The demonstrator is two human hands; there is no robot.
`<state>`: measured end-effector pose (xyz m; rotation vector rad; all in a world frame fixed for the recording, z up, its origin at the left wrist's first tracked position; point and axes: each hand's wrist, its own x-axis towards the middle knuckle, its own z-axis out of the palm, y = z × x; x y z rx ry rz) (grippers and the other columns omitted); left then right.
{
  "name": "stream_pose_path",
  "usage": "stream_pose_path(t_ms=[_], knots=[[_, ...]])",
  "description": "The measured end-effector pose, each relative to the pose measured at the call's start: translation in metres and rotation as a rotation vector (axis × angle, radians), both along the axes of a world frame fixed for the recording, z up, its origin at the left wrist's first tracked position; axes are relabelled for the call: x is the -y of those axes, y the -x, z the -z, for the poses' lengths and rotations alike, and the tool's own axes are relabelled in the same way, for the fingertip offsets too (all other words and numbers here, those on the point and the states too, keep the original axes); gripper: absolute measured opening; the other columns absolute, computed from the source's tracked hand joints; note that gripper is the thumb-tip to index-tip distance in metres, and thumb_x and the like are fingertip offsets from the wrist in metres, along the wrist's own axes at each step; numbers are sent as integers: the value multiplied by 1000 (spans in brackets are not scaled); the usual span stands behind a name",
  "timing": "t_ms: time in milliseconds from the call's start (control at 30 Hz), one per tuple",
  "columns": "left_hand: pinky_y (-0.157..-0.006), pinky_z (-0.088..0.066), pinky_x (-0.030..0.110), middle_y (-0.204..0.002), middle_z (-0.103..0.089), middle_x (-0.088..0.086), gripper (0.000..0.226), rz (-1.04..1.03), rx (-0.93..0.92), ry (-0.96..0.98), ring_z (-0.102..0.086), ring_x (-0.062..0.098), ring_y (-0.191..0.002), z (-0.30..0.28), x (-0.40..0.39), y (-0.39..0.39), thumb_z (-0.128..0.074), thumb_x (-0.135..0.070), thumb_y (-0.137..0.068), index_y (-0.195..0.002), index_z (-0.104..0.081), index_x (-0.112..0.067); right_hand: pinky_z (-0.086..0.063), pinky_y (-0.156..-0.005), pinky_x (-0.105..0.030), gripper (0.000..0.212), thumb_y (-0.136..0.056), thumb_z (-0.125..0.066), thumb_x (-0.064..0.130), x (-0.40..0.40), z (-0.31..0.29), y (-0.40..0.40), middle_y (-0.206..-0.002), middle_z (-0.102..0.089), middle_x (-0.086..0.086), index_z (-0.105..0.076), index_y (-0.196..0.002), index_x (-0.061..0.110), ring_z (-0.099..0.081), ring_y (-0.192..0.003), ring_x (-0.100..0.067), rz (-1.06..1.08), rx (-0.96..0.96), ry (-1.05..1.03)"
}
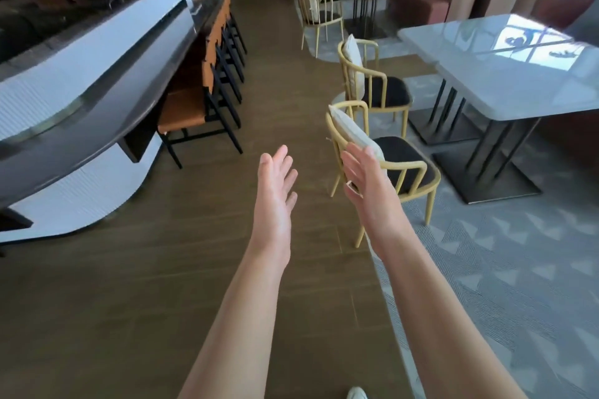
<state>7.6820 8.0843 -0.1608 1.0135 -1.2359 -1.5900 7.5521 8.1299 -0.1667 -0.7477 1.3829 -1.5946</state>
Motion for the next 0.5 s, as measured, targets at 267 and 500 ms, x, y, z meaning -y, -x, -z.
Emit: stream_pose_path(t_ms=[267, 500], knots=[[-124, -25, 44, -158, -42, -12, 59, -30, -16, -27, -42, 6, -141, 5, 117, 27, -18, -60, -105, -154, -39, -35, -27, -122, -40, 56, -103, -29, 58, 118, 1, 25, -153, -44, 15, -39, -153, 33, -37, -141, -2, -63, -21, -16], [-124, -24, 43, -159, -41, -11, 60, 6, -55, -57, -41, 6, -142, 26, 258, 24, -19, -60, -105, -155, -37, -33, -27, -122, -38, 54, -104, -29, 56, 247, 12, 23, -152, -43, 19, -37, -153, 35, -37, -140, 0, -30, -75, -59]])
